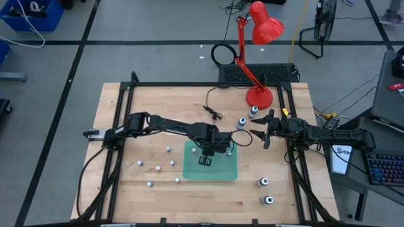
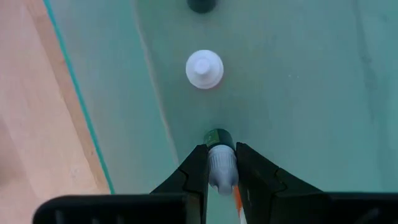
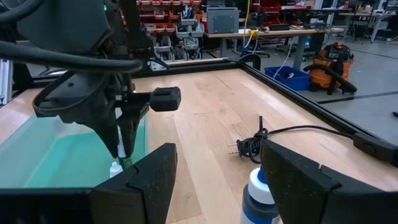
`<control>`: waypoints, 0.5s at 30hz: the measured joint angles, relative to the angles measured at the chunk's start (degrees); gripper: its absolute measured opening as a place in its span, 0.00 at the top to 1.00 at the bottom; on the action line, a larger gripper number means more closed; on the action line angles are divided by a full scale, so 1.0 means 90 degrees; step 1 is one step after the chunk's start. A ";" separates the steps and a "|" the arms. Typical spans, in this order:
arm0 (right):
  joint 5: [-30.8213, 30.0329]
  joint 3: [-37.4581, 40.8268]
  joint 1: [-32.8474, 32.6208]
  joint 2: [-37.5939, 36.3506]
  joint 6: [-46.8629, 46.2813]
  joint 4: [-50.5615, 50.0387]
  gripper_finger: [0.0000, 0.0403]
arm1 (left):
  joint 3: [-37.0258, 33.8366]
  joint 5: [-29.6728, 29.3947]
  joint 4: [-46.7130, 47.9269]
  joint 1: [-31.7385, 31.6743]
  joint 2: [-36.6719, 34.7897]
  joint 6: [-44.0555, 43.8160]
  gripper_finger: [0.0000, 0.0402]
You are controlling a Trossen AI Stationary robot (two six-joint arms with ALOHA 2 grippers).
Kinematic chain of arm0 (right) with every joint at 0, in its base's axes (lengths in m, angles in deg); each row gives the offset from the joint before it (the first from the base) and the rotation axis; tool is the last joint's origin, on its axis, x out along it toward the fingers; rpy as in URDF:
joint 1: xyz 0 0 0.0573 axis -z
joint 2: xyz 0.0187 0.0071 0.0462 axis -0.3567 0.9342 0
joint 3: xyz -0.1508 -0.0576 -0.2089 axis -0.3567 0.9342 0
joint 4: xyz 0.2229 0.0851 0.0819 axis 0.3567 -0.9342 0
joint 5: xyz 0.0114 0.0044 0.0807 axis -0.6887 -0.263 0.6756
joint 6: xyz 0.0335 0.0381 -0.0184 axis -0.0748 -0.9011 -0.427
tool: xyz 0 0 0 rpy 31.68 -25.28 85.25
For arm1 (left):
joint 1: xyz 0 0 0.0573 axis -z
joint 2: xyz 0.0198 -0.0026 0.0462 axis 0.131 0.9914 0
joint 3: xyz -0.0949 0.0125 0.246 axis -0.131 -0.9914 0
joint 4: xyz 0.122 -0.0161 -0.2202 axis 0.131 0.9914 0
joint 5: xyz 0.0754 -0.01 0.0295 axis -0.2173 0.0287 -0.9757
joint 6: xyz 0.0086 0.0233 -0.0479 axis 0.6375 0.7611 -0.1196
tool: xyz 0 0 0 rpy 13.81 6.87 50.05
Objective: Pick & Place food coloring
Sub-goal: Put the small green food coloring bottle into the light blue bin
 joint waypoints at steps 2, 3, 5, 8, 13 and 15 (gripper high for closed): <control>0.0000 -0.0001 0.0000 0.0002 0.0001 0.0000 0.45 | 0.0012 0.0087 0.0005 0.0000 0.0029 -0.0007 0.85; 0.0000 -0.0002 0.0000 0.0000 0.0001 0.0000 0.45 | 0.0012 0.0105 0.0027 -0.0002 0.0031 -0.0025 0.85; 0.0000 0.0000 0.0000 0.0000 -0.0002 -0.0002 0.45 | 0.0012 0.0105 0.0010 -0.0005 0.0034 -0.0094 0.84; 0.0000 -0.0002 0.0000 0.0000 -0.0001 -0.0001 0.45 | 0.0002 0.0104 -0.0031 -0.0002 -0.0014 -0.0113 0.78; 0.0000 -0.0001 0.0000 0.0002 0.0001 -0.0002 0.45 | -0.0002 0.0108 0.0005 -0.0002 -0.0103 -0.0213 0.63; 0.0000 -0.0001 0.0000 0.0001 0.0001 0.0000 0.45 | 0.0005 0.0105 -0.0012 -0.0002 -0.0136 -0.0213 0.59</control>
